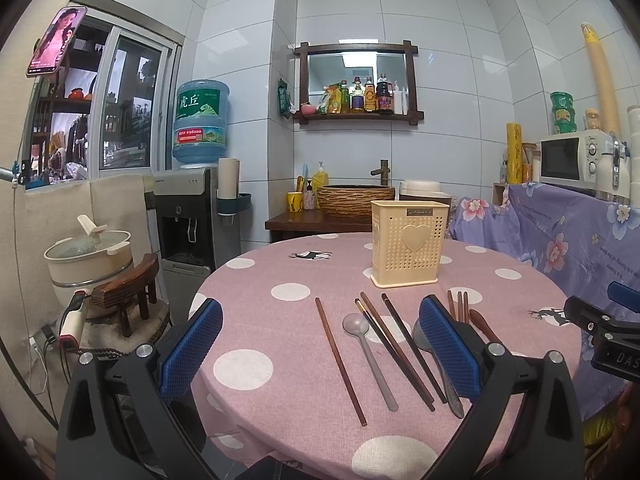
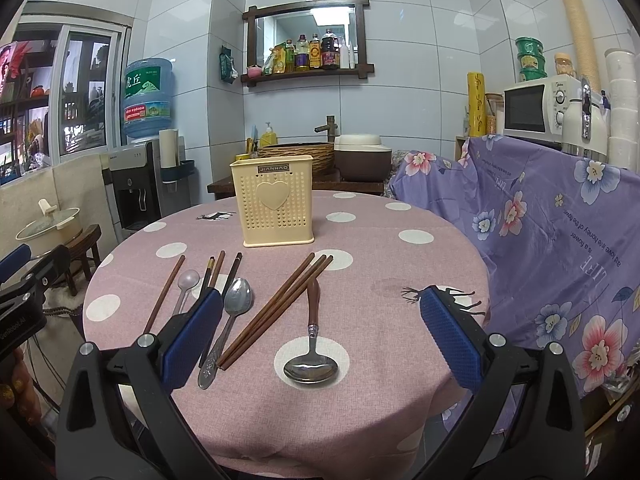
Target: Organize utensils
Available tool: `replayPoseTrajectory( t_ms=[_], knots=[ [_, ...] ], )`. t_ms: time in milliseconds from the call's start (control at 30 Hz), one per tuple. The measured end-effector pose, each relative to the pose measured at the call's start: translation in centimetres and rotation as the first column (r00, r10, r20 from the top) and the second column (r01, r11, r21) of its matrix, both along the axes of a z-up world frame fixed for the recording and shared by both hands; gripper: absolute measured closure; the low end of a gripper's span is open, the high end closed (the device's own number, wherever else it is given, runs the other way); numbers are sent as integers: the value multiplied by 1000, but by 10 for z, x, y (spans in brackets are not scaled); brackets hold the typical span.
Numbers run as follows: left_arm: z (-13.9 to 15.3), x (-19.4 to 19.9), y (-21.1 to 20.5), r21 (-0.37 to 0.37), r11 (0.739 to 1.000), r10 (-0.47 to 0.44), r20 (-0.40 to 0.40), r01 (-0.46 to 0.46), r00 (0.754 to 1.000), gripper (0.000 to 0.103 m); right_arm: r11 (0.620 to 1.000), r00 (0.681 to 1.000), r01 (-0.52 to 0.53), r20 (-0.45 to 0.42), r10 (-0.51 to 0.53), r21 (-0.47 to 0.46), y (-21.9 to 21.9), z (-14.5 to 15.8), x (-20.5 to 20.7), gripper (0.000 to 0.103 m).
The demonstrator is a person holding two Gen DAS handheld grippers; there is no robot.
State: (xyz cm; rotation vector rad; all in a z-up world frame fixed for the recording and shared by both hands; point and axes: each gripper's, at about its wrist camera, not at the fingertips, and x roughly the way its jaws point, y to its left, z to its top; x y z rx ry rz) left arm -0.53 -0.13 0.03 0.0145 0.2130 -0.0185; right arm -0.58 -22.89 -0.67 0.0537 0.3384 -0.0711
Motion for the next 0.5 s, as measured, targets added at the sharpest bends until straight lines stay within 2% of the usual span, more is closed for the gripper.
replayPoseTrajectory(
  t_ms=[500],
  knots=[
    [-2, 1, 1, 2, 1000, -2, 0, 2, 1000, 5, 1000, 1000, -3, -5, 3, 3, -3, 4, 0, 5]
  ],
)
